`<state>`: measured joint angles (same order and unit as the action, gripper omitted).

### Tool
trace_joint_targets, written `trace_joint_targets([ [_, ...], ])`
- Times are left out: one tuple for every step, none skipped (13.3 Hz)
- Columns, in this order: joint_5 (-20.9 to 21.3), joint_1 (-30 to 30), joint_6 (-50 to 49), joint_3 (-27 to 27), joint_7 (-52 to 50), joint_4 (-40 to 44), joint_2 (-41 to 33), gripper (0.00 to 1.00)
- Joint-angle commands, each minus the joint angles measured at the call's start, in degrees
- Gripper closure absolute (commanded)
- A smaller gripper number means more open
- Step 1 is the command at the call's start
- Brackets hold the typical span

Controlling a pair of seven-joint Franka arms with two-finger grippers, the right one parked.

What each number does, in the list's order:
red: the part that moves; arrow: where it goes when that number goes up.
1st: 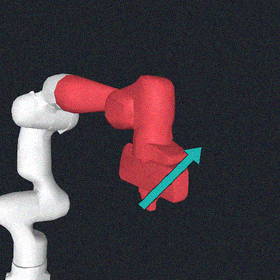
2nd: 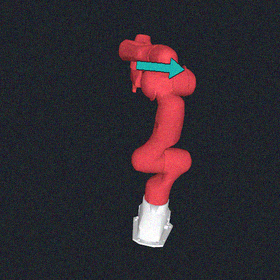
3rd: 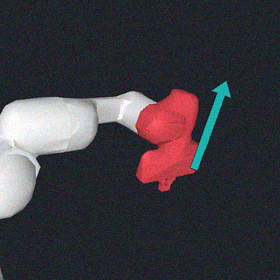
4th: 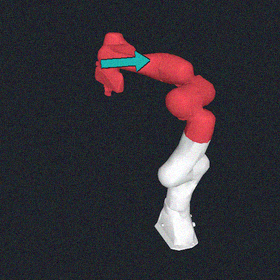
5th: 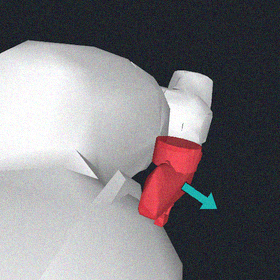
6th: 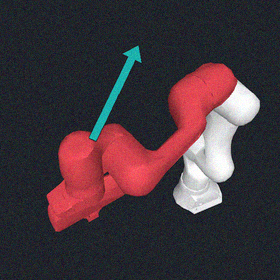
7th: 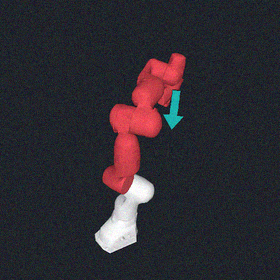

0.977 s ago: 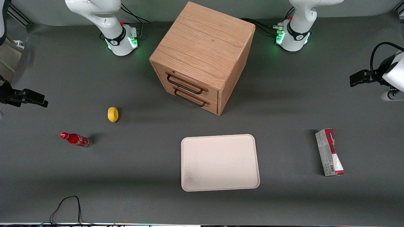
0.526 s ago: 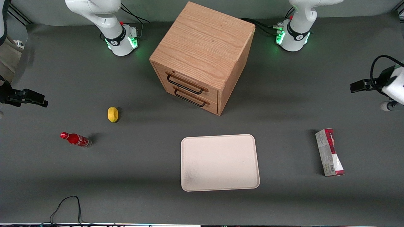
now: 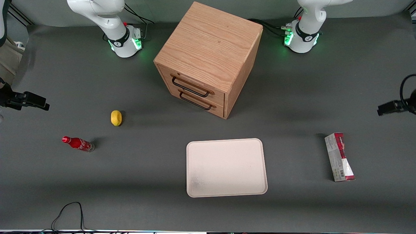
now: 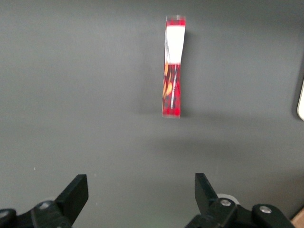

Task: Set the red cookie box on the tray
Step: 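Move the open left gripper toward the red-and-white cookie box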

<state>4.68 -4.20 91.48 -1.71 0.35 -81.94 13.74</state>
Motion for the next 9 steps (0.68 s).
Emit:
trace_joint_targets([
  [-0.4, -0.5, -4.0, 0.1, 1.4, 13.4, 9.5, 0.00],
  [-0.4, -0.6, -4.4, 0.1, 2.0, 16.5, 11.7, 0.00],
  [-0.5, -0.6, -5.3, 0.1, 2.6, 18.2, 12.8, 0.00],
  [-0.6, -0.6, -5.7, 0.2, 2.6, 18.6, 13.2, 0.00],
  [-0.6, -0.6, -5.7, 0.2, 2.6, 18.8, 13.4, 0.00],
  [-0.7, -0.6, -5.6, 0.3, 2.7, 18.7, 13.4, 0.00],
  [-0.8, -0.6, -5.4, 0.3, 2.8, 18.4, 13.4, 0.00],
  [-0.8, -0.6, -5.0, 0.3, 3.3, 18.7, 14.6, 0.00],
  [-1.3, -0.6, -5.0, 0.4, 4.4, 18.0, 14.6, 0.00],
])
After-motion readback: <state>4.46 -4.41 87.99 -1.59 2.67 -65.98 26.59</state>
